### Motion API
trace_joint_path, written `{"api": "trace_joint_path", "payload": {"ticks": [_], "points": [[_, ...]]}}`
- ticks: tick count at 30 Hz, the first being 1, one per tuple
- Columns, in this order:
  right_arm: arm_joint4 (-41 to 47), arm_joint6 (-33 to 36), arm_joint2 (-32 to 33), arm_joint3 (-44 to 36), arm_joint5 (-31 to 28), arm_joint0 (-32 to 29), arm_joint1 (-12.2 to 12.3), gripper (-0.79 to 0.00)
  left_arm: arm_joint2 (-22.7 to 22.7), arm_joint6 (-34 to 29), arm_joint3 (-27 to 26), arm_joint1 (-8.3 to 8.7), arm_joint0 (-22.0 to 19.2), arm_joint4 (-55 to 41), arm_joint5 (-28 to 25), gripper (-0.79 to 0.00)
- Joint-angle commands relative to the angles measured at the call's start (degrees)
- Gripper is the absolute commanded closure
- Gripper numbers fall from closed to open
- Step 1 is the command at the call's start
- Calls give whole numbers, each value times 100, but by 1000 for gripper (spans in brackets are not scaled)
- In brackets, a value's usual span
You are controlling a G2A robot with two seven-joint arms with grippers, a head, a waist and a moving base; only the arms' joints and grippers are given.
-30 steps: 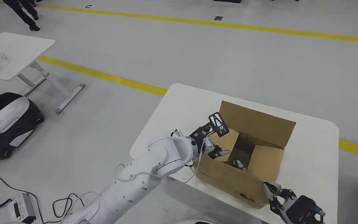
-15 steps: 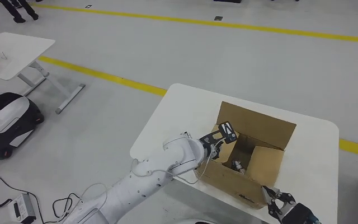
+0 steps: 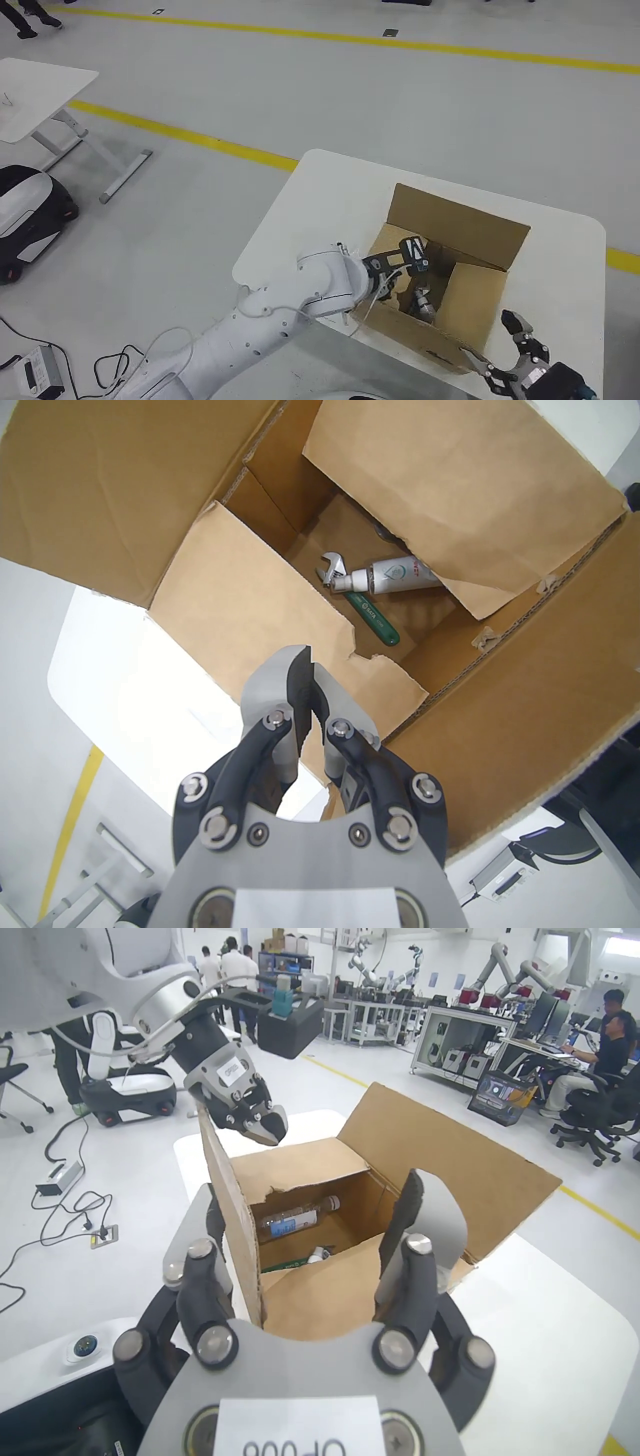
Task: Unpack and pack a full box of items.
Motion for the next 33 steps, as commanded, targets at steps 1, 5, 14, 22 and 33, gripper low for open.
{"api": "trace_joint_path", "payload": {"ticks": [1, 5, 14, 22, 33], "points": [[345, -17, 162, 3, -95, -57, 7, -785, -8, -48, -66, 9, 32, 4, -47, -31], [1136, -15, 492, 25, -249, -156, 16, -757, 27, -129, -210, 23, 106, -14, -202, -65], [3106, 1049, 835, 300, -154, -93, 33, -231, 61, -278, -471, 79, 368, -78, -509, -154], [3867, 1905, 556, 539, 149, 131, 20, -71, -23, -346, -485, 158, 682, -351, -767, -228], [4049, 2225, 373, 849, 114, 322, 6, -71, 157, -248, -369, 201, 859, -298, -964, 0]]}}
